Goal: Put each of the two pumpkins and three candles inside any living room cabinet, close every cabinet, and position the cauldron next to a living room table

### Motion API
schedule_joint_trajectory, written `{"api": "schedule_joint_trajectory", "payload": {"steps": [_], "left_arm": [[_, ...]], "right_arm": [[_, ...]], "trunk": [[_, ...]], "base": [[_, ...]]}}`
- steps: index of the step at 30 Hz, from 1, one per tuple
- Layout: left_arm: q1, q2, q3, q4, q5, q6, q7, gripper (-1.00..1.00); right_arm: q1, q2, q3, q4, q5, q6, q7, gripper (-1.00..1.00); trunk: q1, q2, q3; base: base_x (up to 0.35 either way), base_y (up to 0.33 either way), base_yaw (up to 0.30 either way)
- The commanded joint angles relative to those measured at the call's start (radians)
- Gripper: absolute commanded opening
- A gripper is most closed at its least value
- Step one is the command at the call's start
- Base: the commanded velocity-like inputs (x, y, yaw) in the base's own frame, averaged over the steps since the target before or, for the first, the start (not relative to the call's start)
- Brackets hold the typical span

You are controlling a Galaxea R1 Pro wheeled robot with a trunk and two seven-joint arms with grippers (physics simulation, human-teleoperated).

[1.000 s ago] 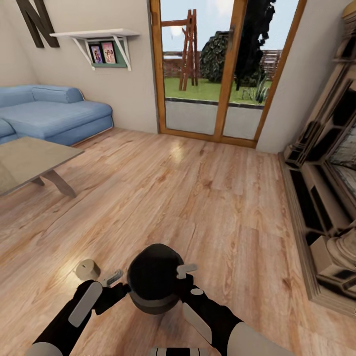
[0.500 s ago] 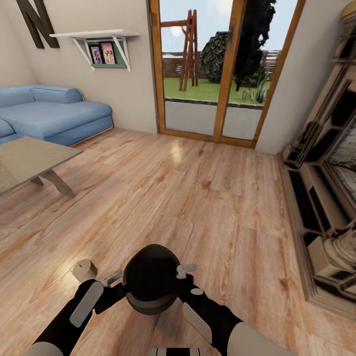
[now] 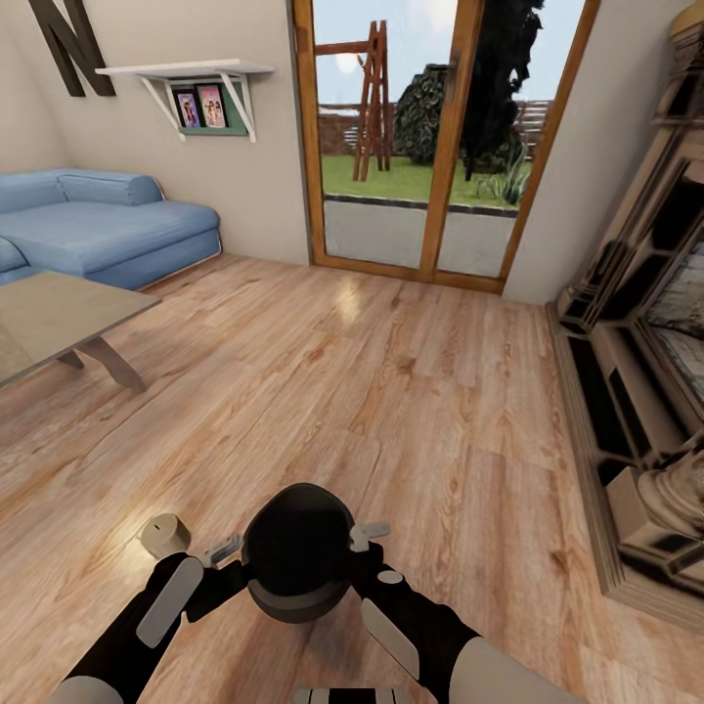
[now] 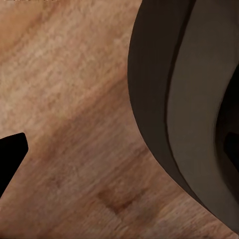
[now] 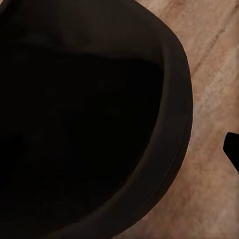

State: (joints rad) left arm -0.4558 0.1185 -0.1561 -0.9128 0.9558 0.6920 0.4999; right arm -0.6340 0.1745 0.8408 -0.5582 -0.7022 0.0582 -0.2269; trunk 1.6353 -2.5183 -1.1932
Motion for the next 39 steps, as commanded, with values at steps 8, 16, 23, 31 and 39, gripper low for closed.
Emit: {"api": "schedule_joint_trajectory", "payload": {"steps": [8, 16, 23, 31, 39], "left_arm": [[0.002, 0.001, -0.003, -0.040, 0.037, -0.009, 0.003, 1.00], [0.002, -0.003, -0.005, -0.046, 0.037, -0.009, 0.005, 1.00], [0.002, -0.007, -0.012, -0.044, 0.036, -0.009, 0.012, 1.00], [0.002, -0.008, -0.014, -0.044, 0.037, -0.009, 0.012, 1.00], [0.002, -0.008, -0.014, -0.044, 0.037, -0.009, 0.012, 1.00]], "right_arm": [[-0.001, 0.000, 0.004, 0.001, -0.003, 0.003, -0.008, 1.00], [-0.001, 0.000, 0.004, 0.001, -0.003, 0.003, -0.008, 1.00], [-0.001, 0.000, 0.004, 0.003, -0.004, 0.003, -0.008, 1.00], [-0.001, 0.000, 0.004, 0.004, -0.005, 0.003, -0.008, 1.00], [-0.001, 0.000, -0.002, 0.008, -0.008, 0.002, -0.010, 1.00]], "trunk": [[0.000, 0.000, -0.001], [0.000, 0.000, -0.001], [0.000, 0.000, -0.001], [0.004, -0.002, -0.031], [0.005, -0.002, -0.039]], "base": [[0.000, 0.000, 0.000], [0.000, 0.000, 0.000], [0.000, 0.000, 0.000], [0.000, 0.000, 0.000], [0.000, 0.000, 0.000]]}}
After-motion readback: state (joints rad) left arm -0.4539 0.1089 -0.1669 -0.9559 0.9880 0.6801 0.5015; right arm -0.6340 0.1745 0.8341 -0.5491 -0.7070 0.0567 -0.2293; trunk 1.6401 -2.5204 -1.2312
